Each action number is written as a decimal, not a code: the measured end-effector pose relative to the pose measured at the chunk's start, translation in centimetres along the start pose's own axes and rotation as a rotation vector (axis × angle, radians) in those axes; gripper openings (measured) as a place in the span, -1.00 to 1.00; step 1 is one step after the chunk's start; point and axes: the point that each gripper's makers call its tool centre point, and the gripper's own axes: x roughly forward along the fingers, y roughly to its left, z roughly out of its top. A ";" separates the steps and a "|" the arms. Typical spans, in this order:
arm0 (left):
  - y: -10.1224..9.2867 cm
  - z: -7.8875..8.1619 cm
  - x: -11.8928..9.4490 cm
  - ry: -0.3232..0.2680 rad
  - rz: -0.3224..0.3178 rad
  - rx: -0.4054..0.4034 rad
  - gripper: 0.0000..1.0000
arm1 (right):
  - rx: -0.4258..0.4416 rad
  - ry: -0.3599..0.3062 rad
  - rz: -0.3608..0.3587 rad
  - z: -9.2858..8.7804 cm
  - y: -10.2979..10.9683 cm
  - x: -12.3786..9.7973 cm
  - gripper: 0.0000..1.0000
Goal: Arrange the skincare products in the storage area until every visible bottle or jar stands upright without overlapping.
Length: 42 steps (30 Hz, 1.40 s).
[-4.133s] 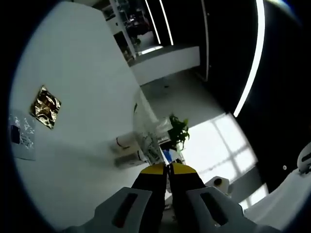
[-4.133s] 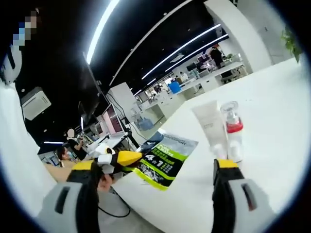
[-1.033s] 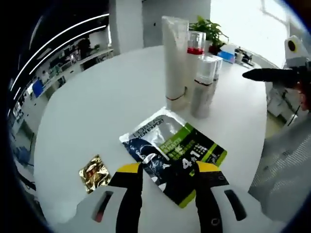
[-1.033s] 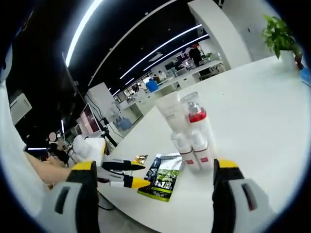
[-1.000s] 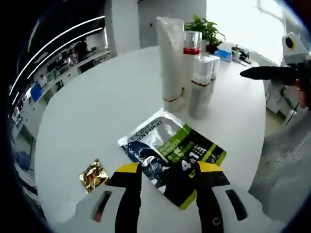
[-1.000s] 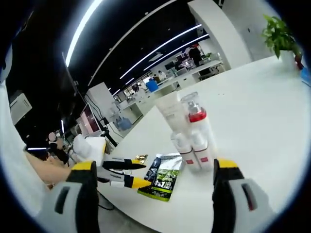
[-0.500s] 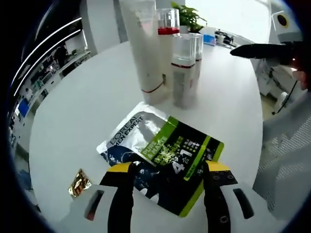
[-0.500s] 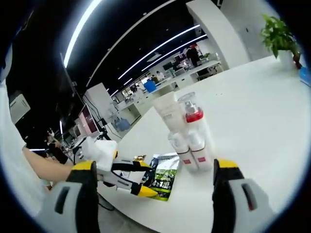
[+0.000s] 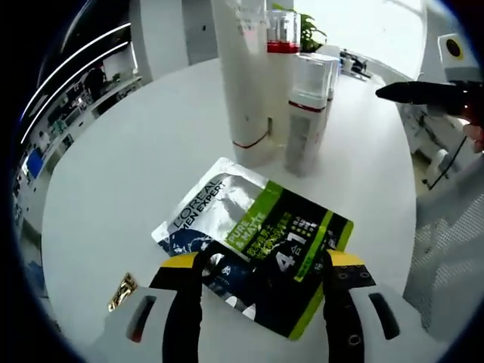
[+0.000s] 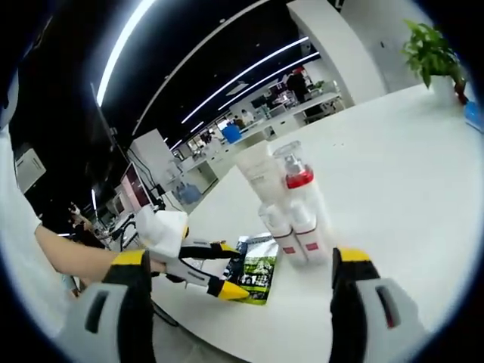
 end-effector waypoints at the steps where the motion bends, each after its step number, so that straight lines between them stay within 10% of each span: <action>1: 0.0 0.0 0.0 -0.001 -0.001 0.000 0.24 | 0.000 0.000 -0.001 0.0 0.0 0.0 0.99; 42: 0.4 -2.3 -3.5 -0.033 0.038 -0.122 0.38 | -0.038 0.016 -0.017 -0.2 -0.1 -0.1 0.99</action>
